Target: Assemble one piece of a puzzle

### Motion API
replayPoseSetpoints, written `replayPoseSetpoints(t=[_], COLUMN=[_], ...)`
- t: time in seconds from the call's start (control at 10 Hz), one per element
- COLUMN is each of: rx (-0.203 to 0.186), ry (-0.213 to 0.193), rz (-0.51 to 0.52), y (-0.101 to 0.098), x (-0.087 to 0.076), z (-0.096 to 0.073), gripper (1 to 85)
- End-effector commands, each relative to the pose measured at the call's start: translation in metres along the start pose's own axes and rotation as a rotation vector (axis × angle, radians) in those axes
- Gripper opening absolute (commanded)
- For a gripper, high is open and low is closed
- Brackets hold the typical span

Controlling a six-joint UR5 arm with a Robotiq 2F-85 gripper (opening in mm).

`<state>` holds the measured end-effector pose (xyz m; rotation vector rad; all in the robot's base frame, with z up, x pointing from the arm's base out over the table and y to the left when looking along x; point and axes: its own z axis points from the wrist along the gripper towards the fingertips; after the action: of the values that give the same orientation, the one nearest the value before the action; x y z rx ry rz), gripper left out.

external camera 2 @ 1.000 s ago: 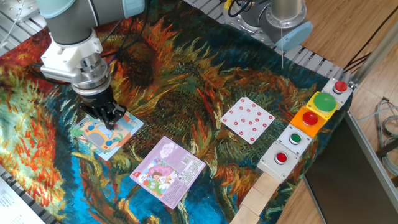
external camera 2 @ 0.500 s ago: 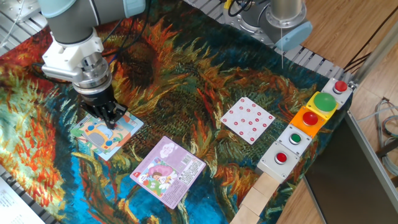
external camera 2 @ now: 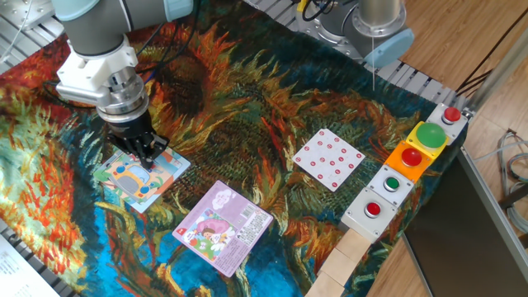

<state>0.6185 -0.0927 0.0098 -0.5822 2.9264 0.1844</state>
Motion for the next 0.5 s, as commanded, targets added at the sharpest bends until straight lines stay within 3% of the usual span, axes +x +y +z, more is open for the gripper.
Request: replayPoseSetpoints(t=[0.0, 0.4], rx=[-0.006, -0.007], ry=[-0.011, -0.01], rz=[0.007, 0.007], y=[-0.0001, 0.0009], x=[0.0004, 0.0022], z=[-0.0012, -0.0019], gripper=[1.3, 1.3])
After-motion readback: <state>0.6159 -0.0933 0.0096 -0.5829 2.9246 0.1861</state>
